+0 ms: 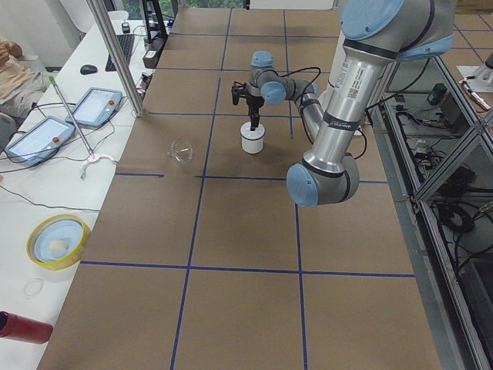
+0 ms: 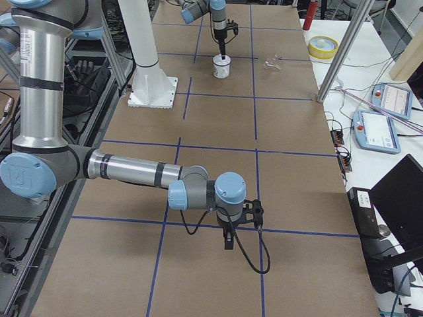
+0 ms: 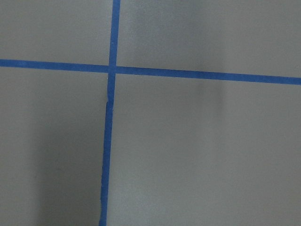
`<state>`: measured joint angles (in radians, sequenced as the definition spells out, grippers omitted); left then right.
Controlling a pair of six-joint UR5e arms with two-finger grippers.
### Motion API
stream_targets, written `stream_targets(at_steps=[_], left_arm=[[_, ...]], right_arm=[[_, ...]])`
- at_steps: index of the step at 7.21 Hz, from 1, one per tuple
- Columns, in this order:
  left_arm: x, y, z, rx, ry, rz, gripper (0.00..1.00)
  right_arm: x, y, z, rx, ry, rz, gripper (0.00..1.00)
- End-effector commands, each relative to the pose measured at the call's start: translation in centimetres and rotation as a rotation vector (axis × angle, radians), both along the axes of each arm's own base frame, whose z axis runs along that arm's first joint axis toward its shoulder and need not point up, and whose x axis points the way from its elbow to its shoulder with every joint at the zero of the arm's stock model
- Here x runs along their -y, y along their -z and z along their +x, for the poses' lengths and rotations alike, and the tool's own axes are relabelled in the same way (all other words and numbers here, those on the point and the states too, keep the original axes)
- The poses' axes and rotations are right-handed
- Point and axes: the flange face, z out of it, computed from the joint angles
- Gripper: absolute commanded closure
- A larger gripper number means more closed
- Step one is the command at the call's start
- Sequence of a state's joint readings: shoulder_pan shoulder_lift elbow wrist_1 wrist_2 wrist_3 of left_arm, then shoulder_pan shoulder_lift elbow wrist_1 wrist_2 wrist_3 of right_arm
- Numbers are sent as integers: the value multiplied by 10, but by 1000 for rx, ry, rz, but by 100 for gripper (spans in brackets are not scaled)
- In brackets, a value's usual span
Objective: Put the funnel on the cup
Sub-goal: 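Move the left gripper over the white lid and grasp its knob, then lift the white lid off the blue-rimmed mug with the left gripper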
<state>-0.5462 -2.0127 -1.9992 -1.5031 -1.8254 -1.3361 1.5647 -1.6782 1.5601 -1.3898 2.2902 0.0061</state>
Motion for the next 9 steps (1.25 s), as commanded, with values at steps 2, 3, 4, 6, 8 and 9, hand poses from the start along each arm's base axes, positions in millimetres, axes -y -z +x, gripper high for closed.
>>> stream_targets(at_steps=[2, 3, 4, 6, 8, 9], left_arm=[[0, -1, -1, 2, 0, -3, 71], [-1, 1, -5, 2, 2, 0, 90], [-1, 0, -6, 14, 2, -9, 99], [-2, 7, -13, 9, 7, -6, 100], [1, 36, -64, -31, 42, 42, 100], [-16, 51, -100, -37, -9, 120, 100]], right_arm=[[0, 0, 0, 0, 0, 0, 0], [0, 0, 0, 0, 0, 0, 0], [0, 0, 0, 0, 0, 0, 0], [0, 0, 0, 0, 0, 0, 0], [0, 0, 0, 0, 0, 0, 0], [0, 0, 0, 0, 0, 0, 0]])
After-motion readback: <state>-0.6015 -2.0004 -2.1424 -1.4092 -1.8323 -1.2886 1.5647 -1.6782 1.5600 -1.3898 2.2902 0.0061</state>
